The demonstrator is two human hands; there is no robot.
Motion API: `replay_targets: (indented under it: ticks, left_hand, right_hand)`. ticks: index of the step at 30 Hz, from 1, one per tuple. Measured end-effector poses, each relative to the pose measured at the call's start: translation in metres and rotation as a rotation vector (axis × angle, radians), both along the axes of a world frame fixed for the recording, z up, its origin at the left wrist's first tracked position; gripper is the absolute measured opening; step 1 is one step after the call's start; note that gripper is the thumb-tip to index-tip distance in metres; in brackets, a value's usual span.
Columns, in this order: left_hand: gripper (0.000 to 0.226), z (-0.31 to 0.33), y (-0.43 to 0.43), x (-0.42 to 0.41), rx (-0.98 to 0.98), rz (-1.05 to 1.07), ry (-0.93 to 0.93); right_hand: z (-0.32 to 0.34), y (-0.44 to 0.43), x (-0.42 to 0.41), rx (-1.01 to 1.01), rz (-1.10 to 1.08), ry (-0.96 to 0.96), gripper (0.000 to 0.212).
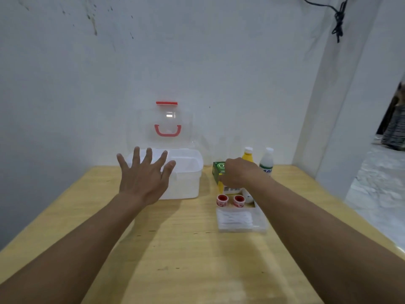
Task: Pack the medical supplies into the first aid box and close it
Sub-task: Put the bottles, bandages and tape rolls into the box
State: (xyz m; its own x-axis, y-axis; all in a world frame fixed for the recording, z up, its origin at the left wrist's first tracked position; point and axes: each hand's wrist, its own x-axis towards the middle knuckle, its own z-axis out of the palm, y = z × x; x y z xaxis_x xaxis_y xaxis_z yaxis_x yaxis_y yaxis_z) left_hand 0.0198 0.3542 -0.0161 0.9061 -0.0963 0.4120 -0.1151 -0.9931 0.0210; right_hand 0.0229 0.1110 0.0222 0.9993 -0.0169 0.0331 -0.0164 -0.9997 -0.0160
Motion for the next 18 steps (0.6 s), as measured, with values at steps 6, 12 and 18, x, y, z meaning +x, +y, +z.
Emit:
replay_targets:
  ticks: [6,12,18]
  left_hand:
    - [0.071,0.000,0.001,-0.001,-0.042,-0.014,-0.015]
    - [0.064,0.004,0.006,-0.002,-0.125,0.009,-0.043]
    - [0.061,0.006,0.016,-0.001,-0.131,0.071,-0.022]
  right_hand:
    - [-0.003,0.000,-0.003,-0.058,-0.009,0.018,0.039]
    - [0.006,-0.001,-0.003,0.079,0.010,-0.082,0.035]
    - [0.044,-0.002,-0.006,0.191,0.004,-0.347,0.040]
